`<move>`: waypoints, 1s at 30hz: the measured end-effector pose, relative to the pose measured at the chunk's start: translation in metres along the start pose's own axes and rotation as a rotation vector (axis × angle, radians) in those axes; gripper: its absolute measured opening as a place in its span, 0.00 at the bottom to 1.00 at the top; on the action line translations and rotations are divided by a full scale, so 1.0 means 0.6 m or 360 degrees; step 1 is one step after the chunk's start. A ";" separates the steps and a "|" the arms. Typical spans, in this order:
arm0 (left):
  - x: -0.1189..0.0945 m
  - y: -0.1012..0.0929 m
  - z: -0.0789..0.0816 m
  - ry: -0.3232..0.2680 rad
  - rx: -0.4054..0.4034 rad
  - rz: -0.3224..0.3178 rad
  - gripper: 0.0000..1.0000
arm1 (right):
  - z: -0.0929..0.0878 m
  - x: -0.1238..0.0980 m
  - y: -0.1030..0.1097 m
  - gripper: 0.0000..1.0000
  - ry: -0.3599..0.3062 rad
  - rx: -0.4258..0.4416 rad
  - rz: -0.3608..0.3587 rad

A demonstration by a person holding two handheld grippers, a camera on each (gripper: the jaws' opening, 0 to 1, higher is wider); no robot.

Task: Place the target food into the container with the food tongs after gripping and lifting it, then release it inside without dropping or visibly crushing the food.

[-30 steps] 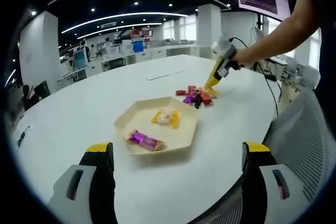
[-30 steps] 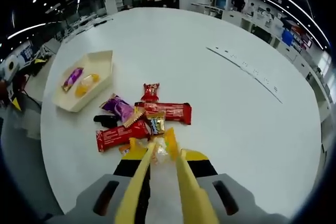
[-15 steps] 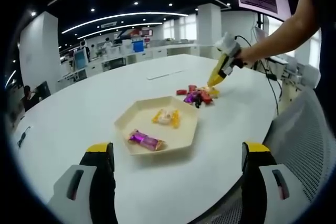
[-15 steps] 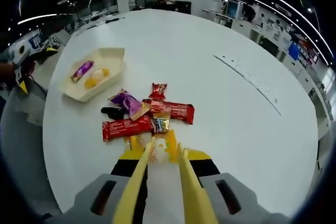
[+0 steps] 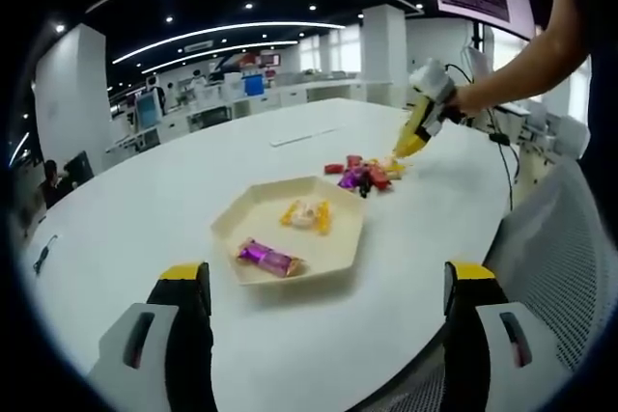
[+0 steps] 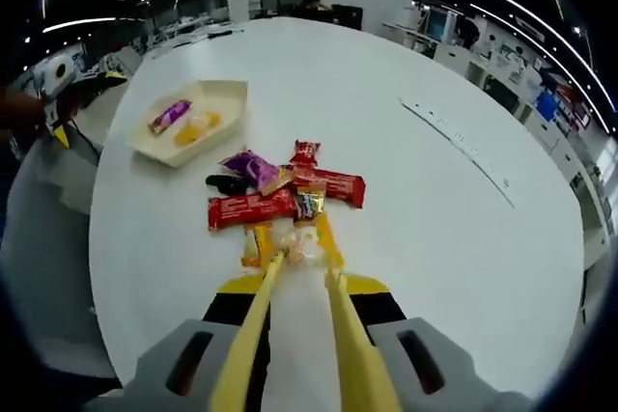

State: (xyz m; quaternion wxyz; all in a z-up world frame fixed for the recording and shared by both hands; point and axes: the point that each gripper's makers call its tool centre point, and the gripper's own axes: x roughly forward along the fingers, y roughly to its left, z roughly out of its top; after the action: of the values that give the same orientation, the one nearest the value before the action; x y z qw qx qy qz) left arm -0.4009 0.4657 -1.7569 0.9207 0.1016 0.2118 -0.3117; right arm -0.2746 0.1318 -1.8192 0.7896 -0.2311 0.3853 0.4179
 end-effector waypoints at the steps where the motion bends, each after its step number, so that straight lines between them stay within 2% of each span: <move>1: 0.000 0.000 0.000 0.0001 0.0002 0.0000 0.97 | -0.009 -0.001 0.006 0.26 0.0014 -0.0006 0.0024; 3: 0.000 0.000 0.000 0.0003 0.0002 -0.0001 0.97 | -0.023 -0.001 0.007 0.26 0.0052 -0.0037 0.0013; 6: -0.001 -0.002 -0.001 0.0006 0.0003 -0.0001 0.97 | -0.041 0.004 0.008 0.27 0.0070 -0.0008 0.0019; 11: 0.000 -0.003 -0.001 0.0013 0.0009 -0.0004 0.96 | -0.054 0.010 0.011 0.28 0.0088 0.0013 0.0028; 30: 0.002 -0.003 -0.004 0.0027 0.0020 -0.0003 0.96 | -0.045 -0.003 0.008 0.30 0.0036 0.0061 0.0030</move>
State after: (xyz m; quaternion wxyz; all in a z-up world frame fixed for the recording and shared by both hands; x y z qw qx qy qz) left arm -0.4020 0.4643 -1.7596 0.9179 0.1099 0.2176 -0.3131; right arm -0.2905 0.1149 -1.8339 0.7855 -0.2170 0.4042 0.4153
